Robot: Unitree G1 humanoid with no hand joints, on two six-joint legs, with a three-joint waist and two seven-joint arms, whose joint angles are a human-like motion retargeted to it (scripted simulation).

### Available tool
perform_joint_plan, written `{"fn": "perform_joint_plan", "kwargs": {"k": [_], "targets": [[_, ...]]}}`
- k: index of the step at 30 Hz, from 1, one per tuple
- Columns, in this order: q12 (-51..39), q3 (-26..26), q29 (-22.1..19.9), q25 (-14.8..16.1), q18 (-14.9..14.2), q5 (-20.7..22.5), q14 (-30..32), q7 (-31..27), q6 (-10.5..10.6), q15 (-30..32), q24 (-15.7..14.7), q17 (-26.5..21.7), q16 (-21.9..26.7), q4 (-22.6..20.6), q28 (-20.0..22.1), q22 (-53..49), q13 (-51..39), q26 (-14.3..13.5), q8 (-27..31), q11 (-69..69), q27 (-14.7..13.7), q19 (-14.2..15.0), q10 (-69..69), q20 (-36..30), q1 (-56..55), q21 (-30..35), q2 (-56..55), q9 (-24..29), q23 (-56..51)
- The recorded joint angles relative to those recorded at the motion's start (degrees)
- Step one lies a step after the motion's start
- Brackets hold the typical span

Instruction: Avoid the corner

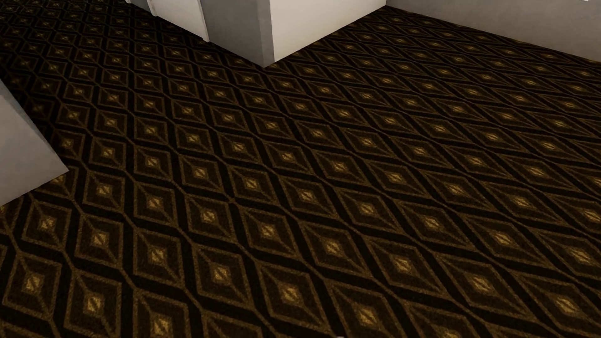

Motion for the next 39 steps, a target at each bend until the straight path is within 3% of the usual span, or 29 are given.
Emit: {"fn": "perform_joint_plan", "kwargs": {"k": [2,3,4,5,6,7,8,10,11,13,16,17,18,19,20,21,22,23,24,26,28,30,31,33,34,35,37,38,39], "targets": [[-2.93,-3.15,0.00,0.00,0.00,-2.49,-3.17,0.00,-0.71,-26.19,0.00,-0.18,0.97,0.48,0.00,-2.11,0.89,0.00,0.00,-10.90,0.00,0.00,0.21,2.05,4.68,1.02,-4.34,-1.00,0.10],[-3.86,-4.83,0.00,0.00,0.00,-3.64,-2.75,0.00,-0.35,-30.11,0.00,-0.60,1.00,1.63,0.00,-2.05,1.64,0.00,0.00,-10.75,0.00,0.00,1.36,2.96,6.81,1.78,-5.68,-0.96,-0.34],[-4.12,-6.32,0.00,0.00,0.00,-3.61,0.52,0.00,0.30,-21.85,0.00,-0.88,0.60,3.19,0.00,-0.99,2.19,0.00,0.00,-10.38,0.00,0.00,2.74,4.22,9.58,1.97,-6.96,-0.44,-0.14],[-3.31,-6.54,0.00,0.00,0.00,-2.23,6.91,0.00,1.34,-8.54,0.00,-0.86,0.23,5.37,0.00,0.05,2.63,0.00,0.00,-5.90,0.00,0.00,6.55,5.03,10.29,2.17,-8.89,-1.23,0.45],[-2.05,-5.63,0.00,0.00,0.00,0.95,17.33,0.00,3.54,1.43,0.00,-0.72,-0.51,8.01,0.00,1.49,2.77,0.00,0.00,-1.31,0.00,0.00,14.33,5.59,7.60,2.35,-10.05,-2.13,1.16],[-1.52,-4.03,0.00,0.00,0.00,2.82,25.58,0.00,4.85,3.31,0.00,-1.06,-0.56,8.76,0.00,5.62,2.18,0.00,0.00,3.09,0.00,0.00,25.17,2.19,3.34,1.32,-8.58,-2.23,3.21],[0.14,-2.32,0.00,0.00,0.00,5.98,25.94,0.00,6.03,1.68,0.00,-1.41,-0.53,9.67,0.00,5.70,0.98,0.00,0.00,4.41,0.00,0.00,38.18,1.95,-4.81,0.16,-6.62,-2.57,3.18],[1.79,3.99,0.00,0.00,0.00,7.90,9.67,0.00,5.99,-5.43,0.00,-1.33,-0.17,7.73,0.00,6.47,-2.04,0.00,0.00,-0.30,0.00,0.00,52.02,-1.41,-16.69,-3.13,5.83,-0.71,3.15],[3.31,7.59,0.00,0.00,0.00,7.96,6.12,0.00,5.37,-9.78,0.00,-2.18,0.12,6.29,0.00,6.99,-3.52,0.00,0.00,-3.60,0.00,0.00,52.38,-2.43,-22.80,-2.50,12.27,-0.57,1.37],[6.31,15.01,0.00,0.00,0.00,5.69,5.59,0.00,3.44,-19.06,0.00,-3.76,0.92,3.91,0.00,9.83,-4.57,0.00,0.00,-11.08,0.00,0.00,39.43,-2.70,-30.68,-5.34,25.64,0.14,-5.74],[9.64,21.61,0.00,0.00,0.00,3.56,7.72,0.00,3.01,-34.33,0.00,-5.18,2.19,5.88,0.00,13.62,-8.73,0.00,0.00,-12.97,0.00,0.00,7.73,-2.72,-37.83,-9.06,38.61,-1.87,-14.15],[10.36,22.71,0.00,0.00,0.00,3.19,13.79,0.00,3.33,-35.79,0.00,-5.52,2.24,6.34,0.00,15.17,-10.24,0.00,0.00,-12.91,0.00,0.00,0.40,-3.28,-38.16,-10.64,40.99,-2.72,-15.84],[11.05,22.63,0.00,0.00,0.00,3.32,41.50,0.00,3.76,-34.50,0.00,-5.48,2.26,6.54,0.00,16.49,-11.50,0.00,0.00,-13.91,0.00,0.00,-22.73,-3.04,-39.97,-11.70,42.26,-3.78,-16.63],[11.42,22.17,0.00,0.00,0.00,2.41,16.76,0.00,4.02,-30.31,0.00,-5.32,2.19,5.71,0.00,18.19,-11.51,0.00,0.00,-12.90,0.00,0.00,-0.18,-3.33,-41.77,-12.84,44.40,-3.26,-17.30],[11.25,21.77,0.00,0.00,0.00,0.83,5.10,0.00,3.73,-23.27,0.00,-4.61,2.33,4.46,0.00,20.00,-10.36,0.00,0.00,-8.37,0.00,0.00,7.19,-4.48,-42.49,-14.19,45.84,-2.72,-16.51],[11.37,20.77,0.00,0.00,0.00,-1.58,6.65,0.00,2.98,-14.13,0.00,-3.31,1.95,3.44,0.00,20.63,-9.34,0.00,0.00,1.80,0.00,0.00,14.40,-3.14,-44.89,-14.59,42.34,-3.37,-13.66],[9.89,19.68,0.00,0.00,0.00,-4.03,4.03,0.00,2.50,-8.34,0.00,-2.44,1.86,0.32,0.00,21.61,-8.17,0.00,0.00,15.27,0.00,0.00,21.02,-3.98,-42.75,-13.96,39.11,-1.66,-8.90],[7.91,18.43,0.00,0.00,0.00,-3.61,1.61,0.00,3.41,-7.93,0.00,-2.62,1.70,-2.03,0.00,20.29,-7.54,0.00,0.00,32.10,0.00,0.00,21.21,-5.57,-39.28,-12.10,31.62,-1.00,-4.91],[6.53,16.37,0.00,0.00,0.00,-3.71,2.04,0.00,3.96,-10.69,0.00,-3.00,1.38,-4.98,0.00,17.00,-7.16,0.00,0.00,45.12,0.00,0.00,18.37,-6.21,-34.41,-8.46,23.82,-0.67,-1.47],[4.93,9.31,0.00,0.00,0.00,-1.47,5.99,0.00,6.60,-10.34,0.00,-2.75,0.45,-6.89,0.00,8.38,-3.17,0.00,0.00,49.95,0.00,0.00,9.94,-4.15,-21.17,-5.21,11.41,-0.39,2.67],[2.65,1.77,0.00,0.00,0.00,0.53,10.30,0.00,8.16,-1.31,0.00,-2.51,-0.30,-5.83,0.00,2.02,0.89,0.00,0.00,32.82,0.00,0.00,2.42,-2.79,-10.49,-2.31,1.29,-0.80,3.72],[0.04,-3.04,0.00,0.00,0.00,-0.67,13.43,0.00,7.70,5.56,0.00,-1.53,0.15,-2.76,0.00,-4.08,4.65,0.00,0.00,8.27,0.00,0.00,-2.11,-2.32,-1.44,-2.21,-4.60,-1.23,3.34],[-1.03,-3.34,0.00,0.00,0.00,-1.83,15.65,0.00,6.42,-1.62,0.00,-1.07,1.12,-1.44,0.00,-7.54,6.09,0.00,0.00,-2.25,0.00,0.00,-2.68,-2.16,2.94,-1.73,-6.31,-1.73,2.34],[-1.60,-5.90,0.00,0.00,0.00,-4.59,21.04,0.00,5.11,-24.91,0.00,-0.01,2.52,2.59,0.00,-13.77,6.04,0.00,0.00,-11.60,0.00,0.00,-2.02,-0.12,6.17,-2.28,-10.73,-3.03,3.18],[-1.69,-7.75,0.00,0.00,0.00,-5.03,26.25,0.00,5.21,-26.47,0.00,-0.32,2.45,5.15,0.00,-14.48,5.91,0.00,0.00,-10.80,0.00,0.00,-0.99,0.70,8.32,-2.98,-11.81,-2.54,2.69],[-1.14,-8.05,0.00,0.00,0.00,-4.13,32.20,0.00,5.66,-19.56,0.00,-0.81,1.81,6.61,0.00,-12.99,5.28,0.00,0.00,-8.42,0.00,0.00,0.47,1.00,9.73,-3.15,-13.60,-3.10,3.26],[1.03,-5.13,0.00,0.00,0.00,0.52,48.77,0.00,7.41,0.71,0.00,-1.54,0.04,8.93,0.00,-5.78,3.20,0.00,0.00,1.52,0.00,0.00,12.43,0.91,5.04,-3.69,-17.37,-5.79,5.01],[1.23,-3.39,0.00,0.00,0.00,3.28,46.78,0.00,8.27,0.66,0.00,-2.23,-0.57,9.39,0.00,-1.27,1.35,0.00,0.00,6.95,0.00,0.00,23.79,-0.10,0.30,-3.68,-14.78,-4.19,5.51],[0.46,-1.38,0.00,0.00,0.00,5.99,33.39,0.00,8.13,-0.86,0.00,-2.83,-0.83,8.49,0.00,2.87,-1.13,0.00,0.00,7.58,0.00,0.00,37.18,-2.37,-7.20,-4.33,-9.85,-2.88,5.33]]}}
